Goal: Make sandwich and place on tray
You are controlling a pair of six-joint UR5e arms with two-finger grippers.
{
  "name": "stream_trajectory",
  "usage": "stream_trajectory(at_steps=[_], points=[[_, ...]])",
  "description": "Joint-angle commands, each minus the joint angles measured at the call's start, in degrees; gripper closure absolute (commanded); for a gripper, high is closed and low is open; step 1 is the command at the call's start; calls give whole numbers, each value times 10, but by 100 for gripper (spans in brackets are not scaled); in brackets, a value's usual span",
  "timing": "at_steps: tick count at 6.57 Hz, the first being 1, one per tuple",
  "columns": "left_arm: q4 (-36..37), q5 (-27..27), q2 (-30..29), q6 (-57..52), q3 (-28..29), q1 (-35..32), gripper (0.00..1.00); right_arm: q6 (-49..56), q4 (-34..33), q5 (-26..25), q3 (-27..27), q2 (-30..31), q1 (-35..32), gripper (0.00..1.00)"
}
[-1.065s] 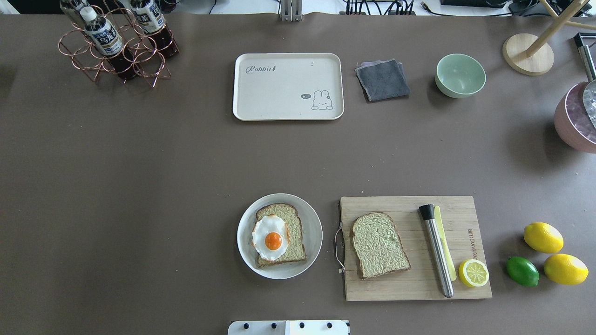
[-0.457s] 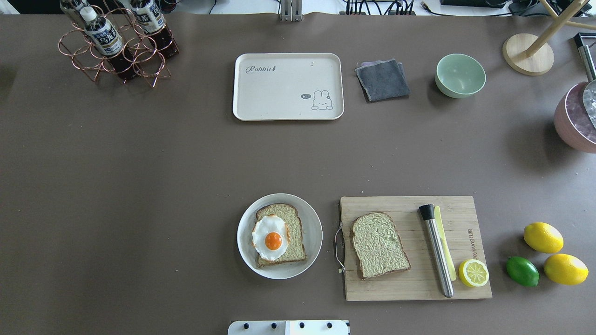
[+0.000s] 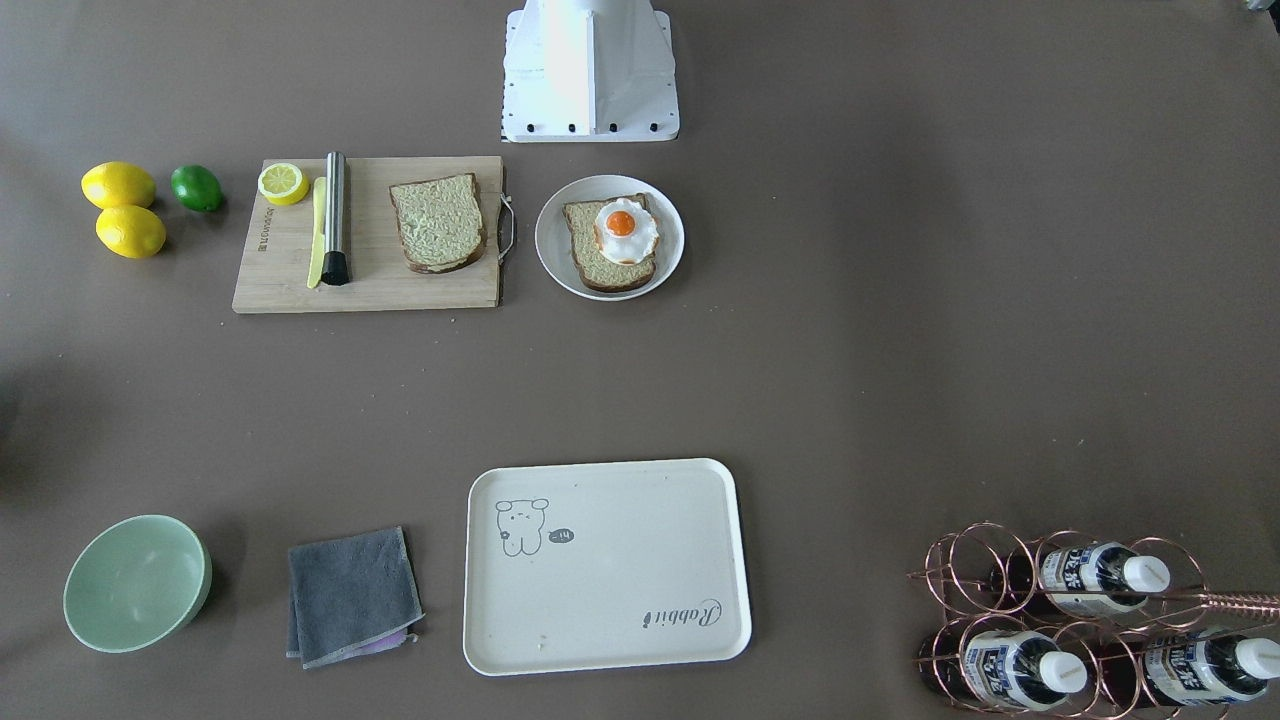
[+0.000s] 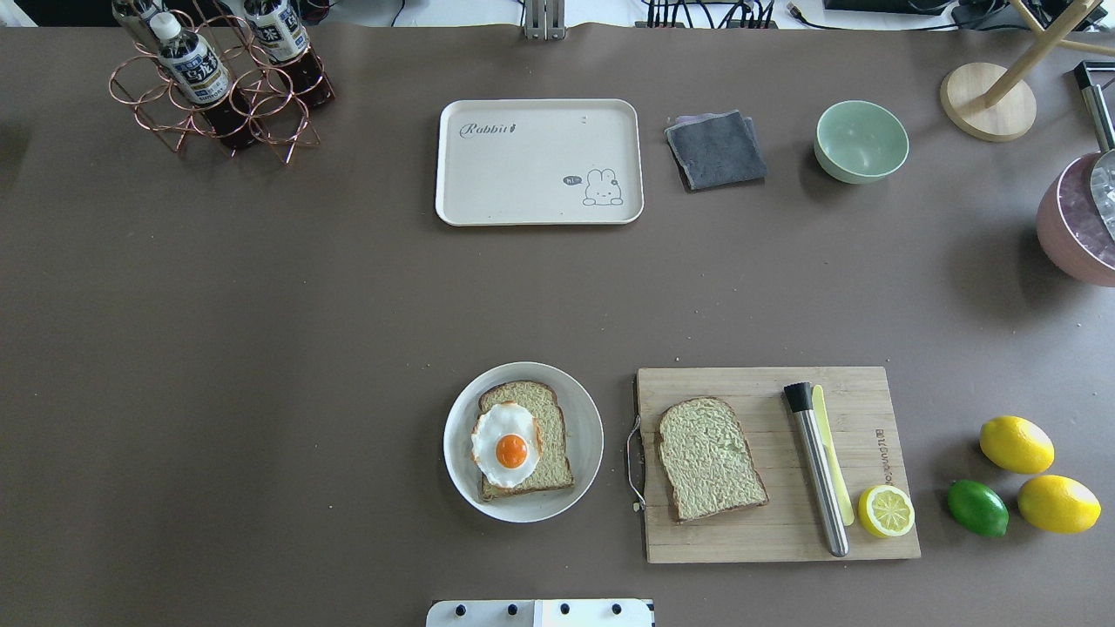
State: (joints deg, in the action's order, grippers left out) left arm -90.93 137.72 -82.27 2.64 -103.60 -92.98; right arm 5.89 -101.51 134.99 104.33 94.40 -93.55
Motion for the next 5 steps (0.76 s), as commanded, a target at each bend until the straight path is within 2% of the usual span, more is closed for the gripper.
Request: stream_trajectory(at_steps=[1,5], points=[[0,0,0,1,1,0,2,0,0,0,-1,0,0,0],[0,1,0,0,-5,1,2,0,0,0,-1,1,0,0]])
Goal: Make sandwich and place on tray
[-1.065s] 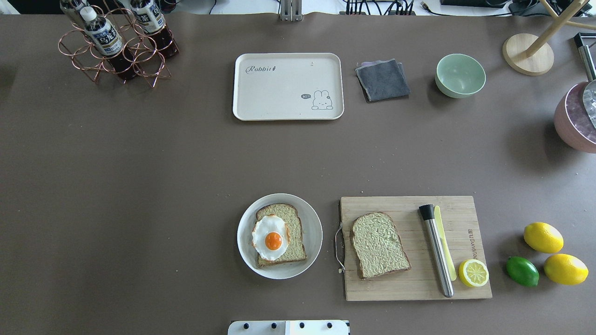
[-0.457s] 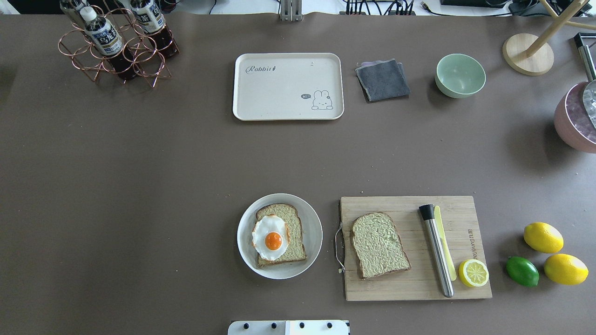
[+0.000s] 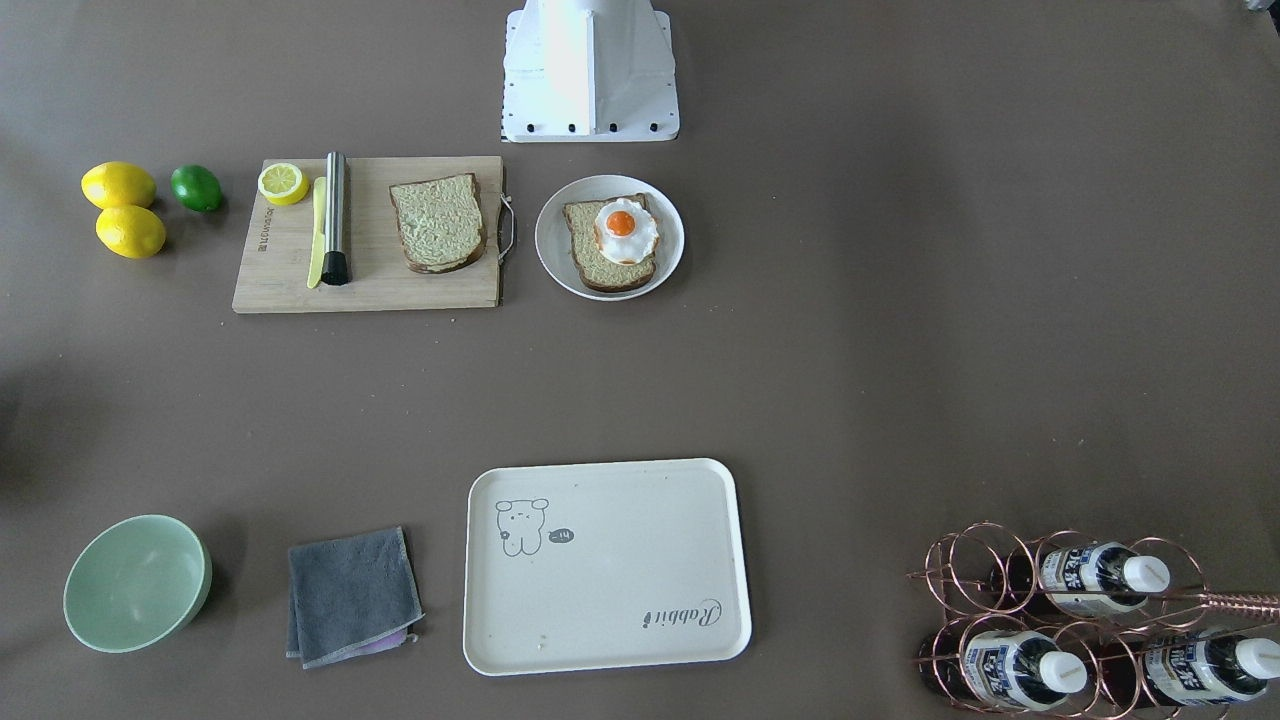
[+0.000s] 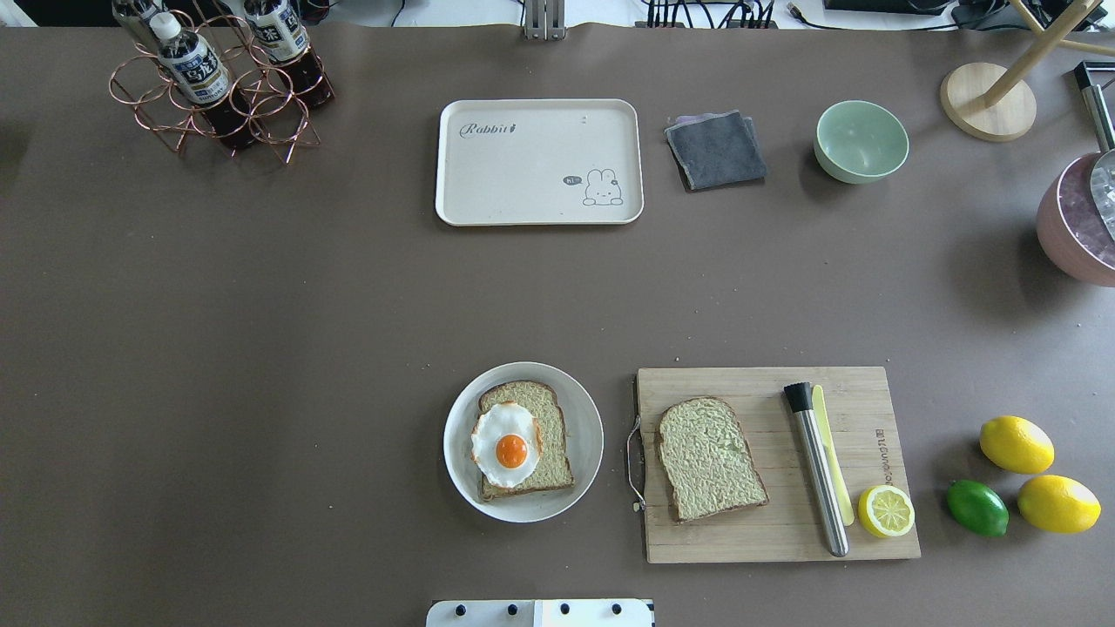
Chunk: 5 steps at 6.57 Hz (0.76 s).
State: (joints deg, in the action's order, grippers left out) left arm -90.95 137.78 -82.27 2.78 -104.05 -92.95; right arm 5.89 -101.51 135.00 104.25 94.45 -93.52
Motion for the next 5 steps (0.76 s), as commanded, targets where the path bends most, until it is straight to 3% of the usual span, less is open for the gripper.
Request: stream_trajectory(at_steps=[1,5], points=[[0,0,0,-5,-1,0,2,1,0,0,0,0,0,0],[-56,0,32,-3,0,0,2,7,10,0,2,1,0,0]])
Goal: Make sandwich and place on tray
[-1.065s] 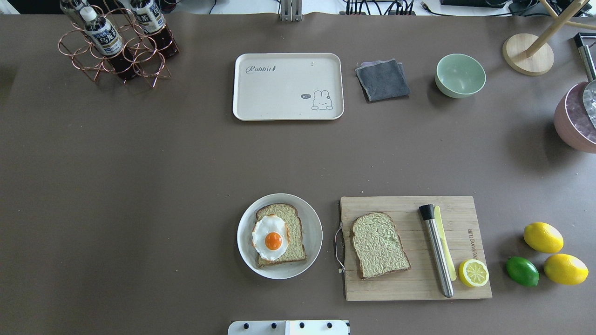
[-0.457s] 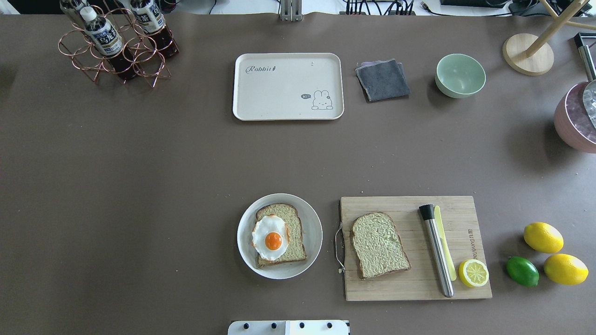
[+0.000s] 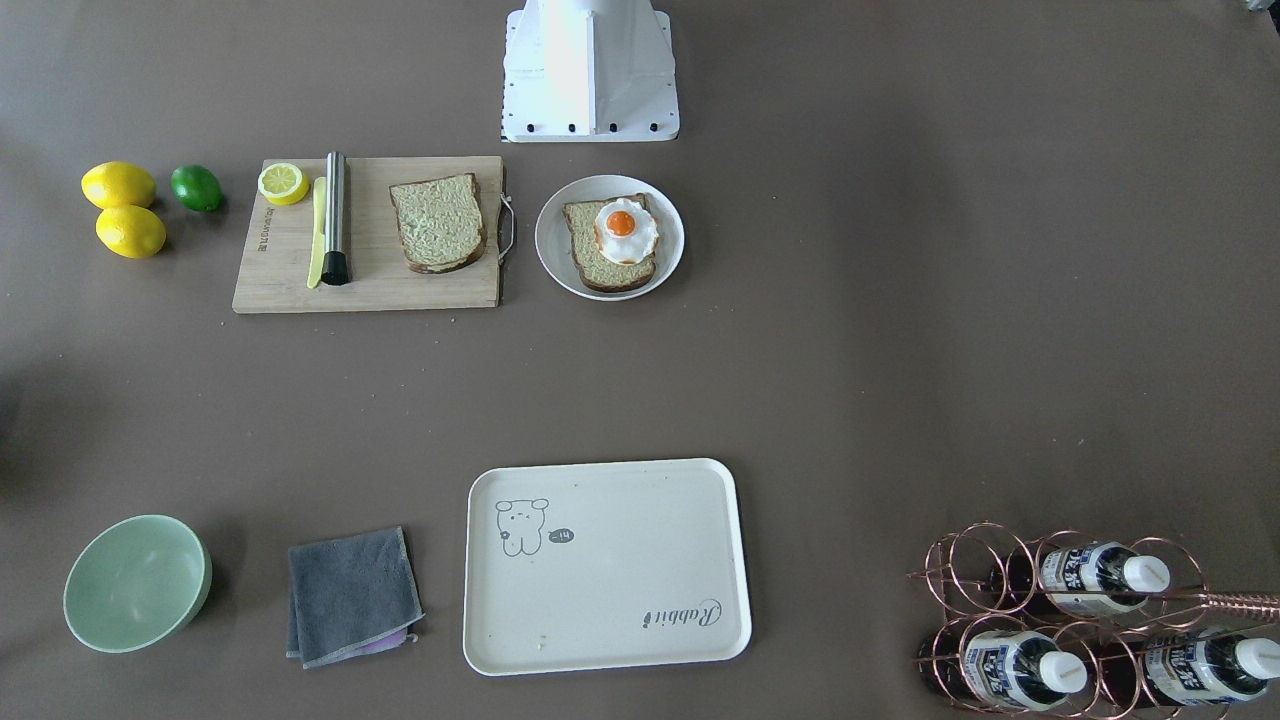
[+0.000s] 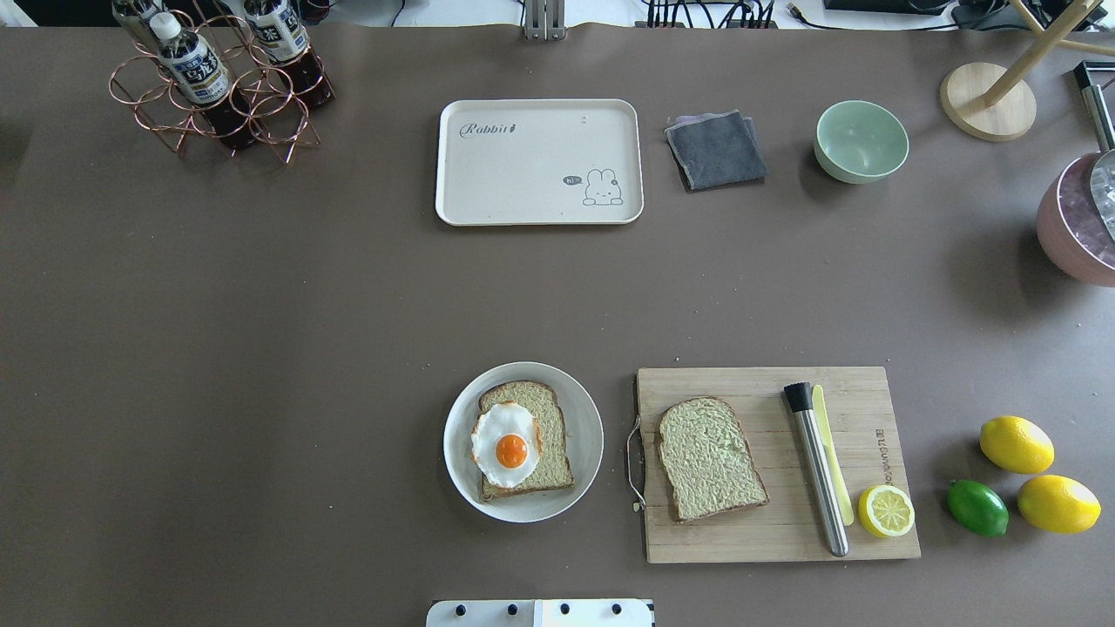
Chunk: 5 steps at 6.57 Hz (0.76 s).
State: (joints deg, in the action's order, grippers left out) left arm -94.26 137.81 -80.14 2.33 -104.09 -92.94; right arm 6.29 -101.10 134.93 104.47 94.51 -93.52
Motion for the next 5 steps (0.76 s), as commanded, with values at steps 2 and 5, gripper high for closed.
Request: stream_trajectory(at_steps=[2,5], points=[[-26,0,12,0,3,0,2,3,7,1,-2,1,0,0],[-27,0,16,0,2,0,2,-1,7,1,-4,0,0,0]])
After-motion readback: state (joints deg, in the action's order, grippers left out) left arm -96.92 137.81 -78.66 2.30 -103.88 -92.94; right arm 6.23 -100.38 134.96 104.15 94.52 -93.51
